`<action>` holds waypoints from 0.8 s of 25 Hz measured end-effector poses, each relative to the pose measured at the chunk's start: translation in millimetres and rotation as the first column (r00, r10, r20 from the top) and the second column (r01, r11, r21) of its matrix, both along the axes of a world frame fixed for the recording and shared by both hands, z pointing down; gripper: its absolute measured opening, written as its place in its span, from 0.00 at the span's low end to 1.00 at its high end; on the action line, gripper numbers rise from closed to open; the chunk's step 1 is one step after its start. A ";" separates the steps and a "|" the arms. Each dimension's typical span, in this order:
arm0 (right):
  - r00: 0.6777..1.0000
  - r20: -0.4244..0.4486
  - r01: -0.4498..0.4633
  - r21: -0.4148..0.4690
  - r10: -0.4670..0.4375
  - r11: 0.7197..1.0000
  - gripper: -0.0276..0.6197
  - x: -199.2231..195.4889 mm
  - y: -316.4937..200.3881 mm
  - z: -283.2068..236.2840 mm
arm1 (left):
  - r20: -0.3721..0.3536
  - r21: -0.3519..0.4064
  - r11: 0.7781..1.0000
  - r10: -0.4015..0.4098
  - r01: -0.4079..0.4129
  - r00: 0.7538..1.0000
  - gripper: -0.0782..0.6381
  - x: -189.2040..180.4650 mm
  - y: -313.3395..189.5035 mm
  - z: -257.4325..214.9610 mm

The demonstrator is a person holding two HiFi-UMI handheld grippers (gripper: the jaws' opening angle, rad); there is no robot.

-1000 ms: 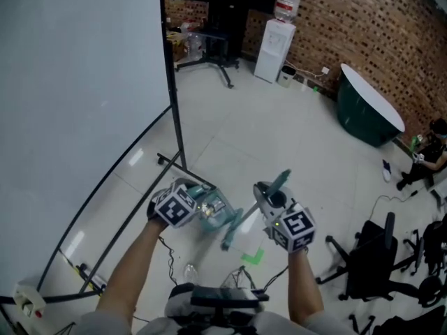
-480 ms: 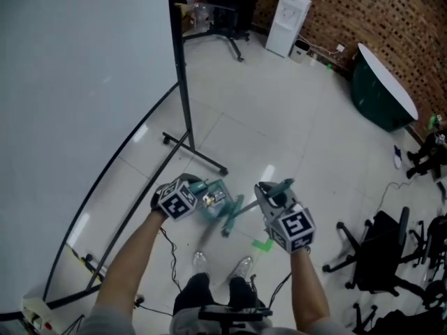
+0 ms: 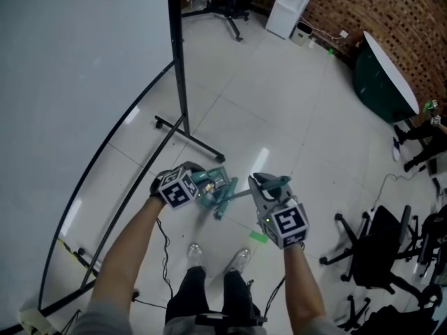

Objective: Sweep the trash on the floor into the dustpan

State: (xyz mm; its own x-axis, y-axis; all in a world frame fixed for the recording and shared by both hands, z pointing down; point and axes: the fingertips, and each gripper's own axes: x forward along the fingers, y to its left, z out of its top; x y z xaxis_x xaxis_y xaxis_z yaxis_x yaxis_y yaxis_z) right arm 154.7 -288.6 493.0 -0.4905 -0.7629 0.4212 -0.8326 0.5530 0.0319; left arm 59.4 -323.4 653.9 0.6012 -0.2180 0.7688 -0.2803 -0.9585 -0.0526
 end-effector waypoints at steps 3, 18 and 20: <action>1.000 -0.010 0.006 0.003 -0.006 1.000 0.11 -4.3 -8.8 1.3 | 0.000 -0.010 1.000 0.008 -0.008 1.000 0.26 -1.3 -6.6 4.4; 0.989 0.024 0.145 0.066 -0.147 0.987 0.11 -48.8 -50.9 -8.9 | 0.040 0.049 0.996 -0.079 0.077 0.996 0.34 -17.5 -23.4 21.0; 0.981 0.036 0.186 0.067 -0.189 0.980 0.11 -53.1 -55.6 -11.1 | 0.029 0.027 0.991 -0.133 0.132 0.991 0.44 -21.6 -24.4 23.8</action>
State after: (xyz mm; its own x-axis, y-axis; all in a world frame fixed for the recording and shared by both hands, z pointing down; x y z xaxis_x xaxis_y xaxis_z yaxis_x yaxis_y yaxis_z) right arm 101.6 -344.2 481.9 -0.6435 -0.6801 0.3512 -0.7155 0.6975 0.0394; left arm 37.8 -347.8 677.7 0.5419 -0.3138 0.7796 -0.4026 -0.9113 -0.0870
